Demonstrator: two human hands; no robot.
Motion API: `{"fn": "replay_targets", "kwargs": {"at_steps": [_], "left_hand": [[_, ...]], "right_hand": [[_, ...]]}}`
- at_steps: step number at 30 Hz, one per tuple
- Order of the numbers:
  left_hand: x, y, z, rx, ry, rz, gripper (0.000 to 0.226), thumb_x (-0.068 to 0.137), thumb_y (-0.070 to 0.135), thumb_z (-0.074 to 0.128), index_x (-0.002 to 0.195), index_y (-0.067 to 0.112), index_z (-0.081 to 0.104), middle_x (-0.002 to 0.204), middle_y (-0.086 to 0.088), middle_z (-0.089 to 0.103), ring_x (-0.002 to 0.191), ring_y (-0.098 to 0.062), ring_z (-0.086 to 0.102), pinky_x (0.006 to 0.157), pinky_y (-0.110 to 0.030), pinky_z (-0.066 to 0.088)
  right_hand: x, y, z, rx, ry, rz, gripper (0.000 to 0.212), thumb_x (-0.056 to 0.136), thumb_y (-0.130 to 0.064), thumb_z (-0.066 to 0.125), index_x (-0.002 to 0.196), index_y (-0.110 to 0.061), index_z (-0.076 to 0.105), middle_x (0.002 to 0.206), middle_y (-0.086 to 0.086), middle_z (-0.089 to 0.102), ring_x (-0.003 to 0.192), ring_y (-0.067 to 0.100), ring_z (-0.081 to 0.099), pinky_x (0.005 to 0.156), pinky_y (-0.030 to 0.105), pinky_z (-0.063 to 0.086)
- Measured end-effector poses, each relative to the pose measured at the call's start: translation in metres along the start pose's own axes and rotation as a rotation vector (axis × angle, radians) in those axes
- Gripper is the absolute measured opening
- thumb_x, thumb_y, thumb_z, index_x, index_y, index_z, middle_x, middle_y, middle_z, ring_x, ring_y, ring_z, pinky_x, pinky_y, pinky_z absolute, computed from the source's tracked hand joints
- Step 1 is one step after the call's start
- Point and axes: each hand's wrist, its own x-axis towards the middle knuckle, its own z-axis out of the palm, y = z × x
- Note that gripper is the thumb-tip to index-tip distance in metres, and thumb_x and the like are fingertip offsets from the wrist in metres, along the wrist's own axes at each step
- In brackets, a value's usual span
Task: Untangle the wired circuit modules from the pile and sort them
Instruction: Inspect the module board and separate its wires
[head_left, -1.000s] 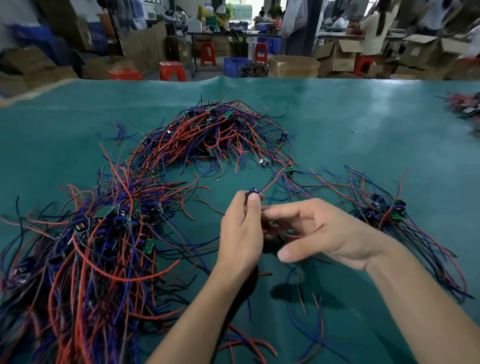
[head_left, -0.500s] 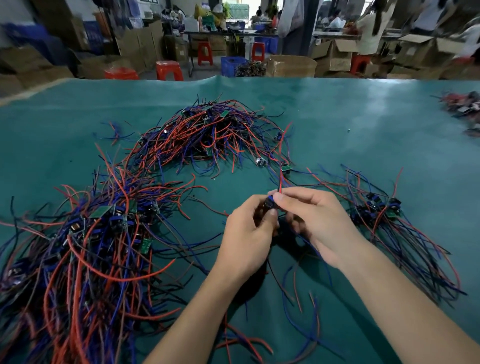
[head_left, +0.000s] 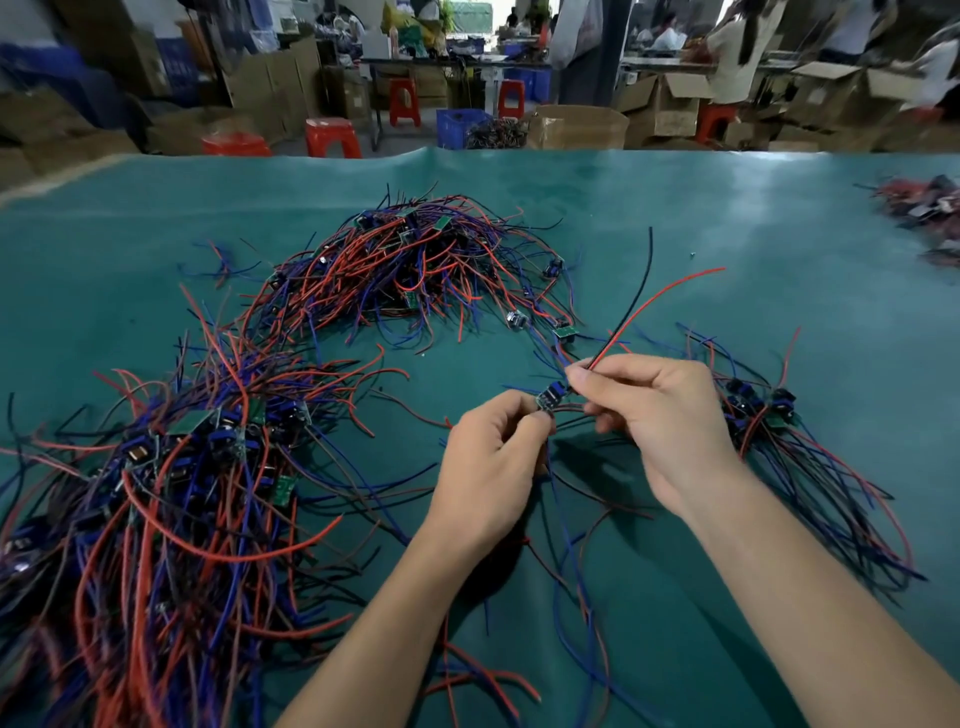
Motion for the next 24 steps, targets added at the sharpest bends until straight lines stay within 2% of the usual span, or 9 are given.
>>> {"fn": "replay_targets", "kwargs": {"at_steps": [4, 7, 10, 12, 15, 17, 19, 22, 24], "left_hand": [[0.000, -0.001, 0.001, 0.028, -0.024, 0.018, 0.020, 0.087, 0.023, 0.052, 0.072, 0.009, 0.055, 0.057, 0.000, 0.057, 0.056, -0.012, 0.047, 0.058, -0.033, 0.042], [-0.001, -0.004, 0.001, 0.093, -0.053, 0.041, 0.021, 0.092, 0.018, 0.055, 0.072, 0.012, 0.055, 0.060, -0.003, 0.063, 0.054, -0.006, 0.047, 0.057, -0.026, 0.039], [-0.002, -0.005, 0.002, 0.128, -0.068, 0.064, 0.023, 0.094, 0.017, 0.055, 0.072, 0.013, 0.057, 0.064, -0.004, 0.065, 0.052, -0.004, 0.046, 0.054, -0.021, 0.038], [-0.001, -0.005, 0.002, 0.121, -0.055, 0.061, 0.023, 0.096, 0.014, 0.053, 0.073, 0.014, 0.058, 0.061, -0.001, 0.064, 0.056, -0.007, 0.052, 0.060, -0.026, 0.045], [0.002, -0.007, 0.002, -0.011, 0.050, 0.001, 0.023, 0.101, 0.008, 0.046, 0.080, 0.011, 0.056, 0.062, 0.003, 0.063, 0.058, -0.013, 0.060, 0.056, -0.028, 0.050], [0.003, -0.007, 0.002, -0.098, 0.112, -0.035, 0.023, 0.104, 0.008, 0.042, 0.084, 0.010, 0.053, 0.063, 0.001, 0.064, 0.058, -0.016, 0.062, 0.051, -0.027, 0.049], [0.003, -0.008, 0.002, -0.139, 0.136, -0.051, 0.022, 0.105, 0.009, 0.040, 0.087, 0.010, 0.053, 0.065, 0.001, 0.063, 0.059, -0.017, 0.063, 0.052, -0.028, 0.049], [0.004, -0.010, 0.001, -0.152, 0.136, -0.027, 0.021, 0.105, 0.008, 0.043, 0.089, 0.010, 0.058, 0.063, 0.004, 0.061, 0.055, -0.014, 0.061, 0.054, -0.031, 0.051], [0.005, -0.009, 0.001, -0.095, 0.110, 0.020, 0.021, 0.103, 0.007, 0.047, 0.087, 0.011, 0.060, 0.060, 0.005, 0.060, 0.051, -0.010, 0.057, 0.053, -0.027, 0.049]], "right_hand": [[0.006, -0.003, -0.012, -0.121, 0.131, -0.157, 0.028, 0.085, -0.006, 0.080, 0.063, -0.024, 0.079, 0.058, -0.001, 0.064, 0.053, 0.011, 0.054, 0.048, 0.021, 0.044], [0.014, -0.009, -0.028, -0.103, 0.273, -0.224, 0.033, 0.085, -0.006, 0.080, 0.060, -0.027, 0.077, 0.054, -0.007, 0.062, 0.050, 0.011, 0.050, 0.050, 0.022, 0.043], [0.019, -0.011, -0.041, -0.042, 0.435, -0.249, 0.029, 0.086, -0.005, 0.077, 0.064, -0.022, 0.073, 0.056, -0.011, 0.064, 0.047, 0.006, 0.050, 0.049, 0.019, 0.043], [0.022, -0.013, -0.052, 0.028, 0.615, -0.260, 0.022, 0.089, -0.007, 0.074, 0.074, -0.022, 0.070, 0.061, -0.011, 0.064, 0.047, 0.004, 0.052, 0.048, 0.020, 0.043], [0.027, -0.020, -0.070, 0.061, 0.871, -0.251, 0.017, 0.093, -0.016, 0.067, 0.080, -0.025, 0.063, 0.072, -0.005, 0.063, 0.048, 0.004, 0.054, 0.048, 0.025, 0.042], [0.026, -0.021, -0.065, -0.010, 0.757, -0.190, 0.017, 0.091, -0.016, 0.067, 0.075, -0.023, 0.065, 0.064, -0.006, 0.064, 0.044, 0.005, 0.051, 0.043, 0.023, 0.038], [0.017, -0.013, -0.041, -0.195, 0.449, -0.124, 0.021, 0.090, -0.017, 0.070, 0.069, -0.019, 0.069, 0.056, -0.004, 0.065, 0.041, 0.005, 0.050, 0.040, 0.019, 0.035], [-0.004, 0.001, 0.000, -0.533, 0.036, -0.131, 0.033, 0.091, -0.044, 0.067, 0.071, -0.018, 0.074, 0.062, -0.006, 0.071, 0.046, 0.003, 0.053, 0.054, 0.024, 0.044], [-0.012, 0.005, 0.013, -0.480, -0.040, -0.147, 0.033, 0.085, -0.053, 0.068, 0.078, -0.022, 0.076, 0.067, -0.007, 0.072, 0.051, 0.004, 0.054, 0.055, 0.022, 0.046]]}}
